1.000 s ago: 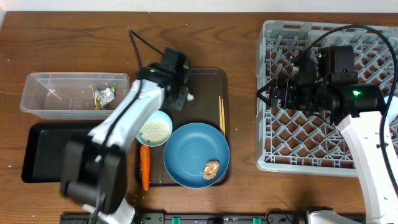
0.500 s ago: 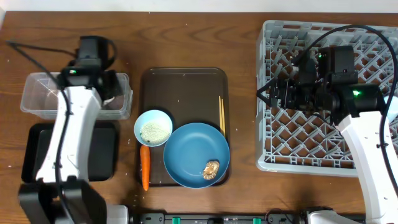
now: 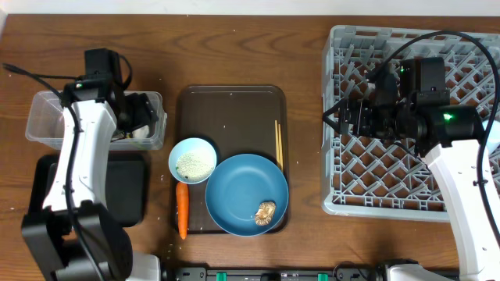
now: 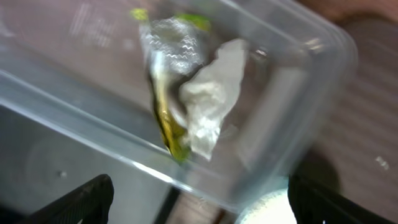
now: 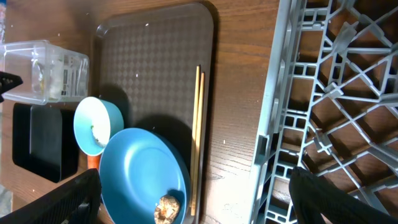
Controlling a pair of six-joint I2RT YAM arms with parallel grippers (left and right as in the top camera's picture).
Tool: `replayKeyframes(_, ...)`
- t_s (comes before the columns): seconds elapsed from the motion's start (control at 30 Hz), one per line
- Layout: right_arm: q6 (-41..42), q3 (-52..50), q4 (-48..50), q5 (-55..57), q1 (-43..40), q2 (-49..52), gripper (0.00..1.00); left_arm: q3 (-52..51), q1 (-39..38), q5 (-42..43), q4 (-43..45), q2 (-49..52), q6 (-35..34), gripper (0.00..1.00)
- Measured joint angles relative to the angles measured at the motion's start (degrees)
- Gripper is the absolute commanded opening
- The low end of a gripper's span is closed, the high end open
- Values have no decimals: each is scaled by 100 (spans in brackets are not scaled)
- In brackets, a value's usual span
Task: Sort waste into correct bins and load items into the dishwasher rack
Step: 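Reach the left gripper to the small blue rice bowl and grasp it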
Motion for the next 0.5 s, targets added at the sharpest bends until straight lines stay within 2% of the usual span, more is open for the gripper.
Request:
replayKeyframes(0.17, 0, 0, 2, 0, 0, 0, 90, 116, -782, 315, -527, -426, 210, 80)
replayKeyframes(0.33, 0, 0, -4, 0, 0, 0, 90, 39, -1836, 470, -649, -472, 280, 73)
replayKeyframes(0.5, 0, 0, -24, 2, 0, 0, 91, -131, -2566, 518, -715, -413, 361, 73)
